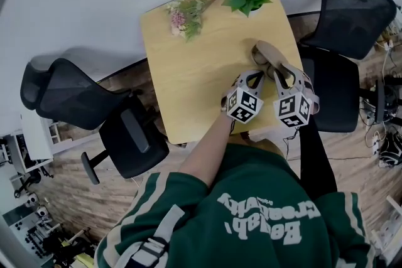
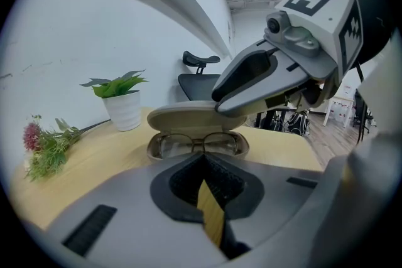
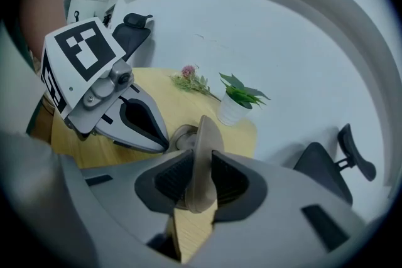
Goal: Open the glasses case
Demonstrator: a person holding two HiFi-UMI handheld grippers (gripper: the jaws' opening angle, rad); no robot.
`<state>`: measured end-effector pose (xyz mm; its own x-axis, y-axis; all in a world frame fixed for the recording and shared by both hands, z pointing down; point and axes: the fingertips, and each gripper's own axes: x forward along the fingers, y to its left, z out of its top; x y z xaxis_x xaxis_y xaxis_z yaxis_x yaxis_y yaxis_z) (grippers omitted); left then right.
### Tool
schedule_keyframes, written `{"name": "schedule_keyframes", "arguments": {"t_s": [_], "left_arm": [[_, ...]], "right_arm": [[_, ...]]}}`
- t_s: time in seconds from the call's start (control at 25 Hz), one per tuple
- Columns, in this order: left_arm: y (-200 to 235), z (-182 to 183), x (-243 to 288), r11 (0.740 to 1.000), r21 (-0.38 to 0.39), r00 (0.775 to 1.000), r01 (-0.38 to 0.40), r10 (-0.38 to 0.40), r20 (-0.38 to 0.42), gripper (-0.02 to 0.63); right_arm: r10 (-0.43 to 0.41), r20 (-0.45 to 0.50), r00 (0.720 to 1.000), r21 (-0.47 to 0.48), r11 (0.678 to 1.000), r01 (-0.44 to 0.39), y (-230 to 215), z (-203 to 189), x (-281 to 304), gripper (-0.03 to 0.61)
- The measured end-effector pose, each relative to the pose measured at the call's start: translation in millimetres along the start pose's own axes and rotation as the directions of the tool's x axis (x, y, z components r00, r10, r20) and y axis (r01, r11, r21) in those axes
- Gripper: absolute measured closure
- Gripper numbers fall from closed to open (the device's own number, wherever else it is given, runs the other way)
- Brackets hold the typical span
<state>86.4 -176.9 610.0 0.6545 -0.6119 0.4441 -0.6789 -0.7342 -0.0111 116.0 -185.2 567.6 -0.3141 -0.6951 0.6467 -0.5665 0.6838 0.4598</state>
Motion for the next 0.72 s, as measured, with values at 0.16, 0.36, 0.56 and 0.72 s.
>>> {"name": "schedule_keyframes", "arguments": {"t_s": [0.16,0.36,0.56,0.72], "left_arm": [[0.0,-2.1,0.1,1.000,-0.009,1.000,0.000,0.000,-0.004,0.600],[0.4,-1.2,2.0,1.000,-0.009,1.000,0.005,-0.005,-0.005,0.600],[-1.0,-1.1,2.1,1.000,-0.008,1.000,0.005,-0.005,-0.006,0.600],[-0.5,-1.0,1.7,1.000,-0.014,1.000,0.004,-0.004,-0.006,0.600]], "right_arm": [[-0.036,0.009,0.999,0.007,0.999,0.035,-11.9,-1.4,-1.9,0.506],[-0.072,0.005,0.997,0.022,0.997,0.072,-35.1,-6.3,1.2,0.531],[-0.091,-0.011,0.996,0.039,0.995,0.092,-51.2,-14.5,7.5,0.540],[-0.098,-0.026,0.995,0.034,0.995,0.099,-60.1,-23.5,15.7,0.545]]}}
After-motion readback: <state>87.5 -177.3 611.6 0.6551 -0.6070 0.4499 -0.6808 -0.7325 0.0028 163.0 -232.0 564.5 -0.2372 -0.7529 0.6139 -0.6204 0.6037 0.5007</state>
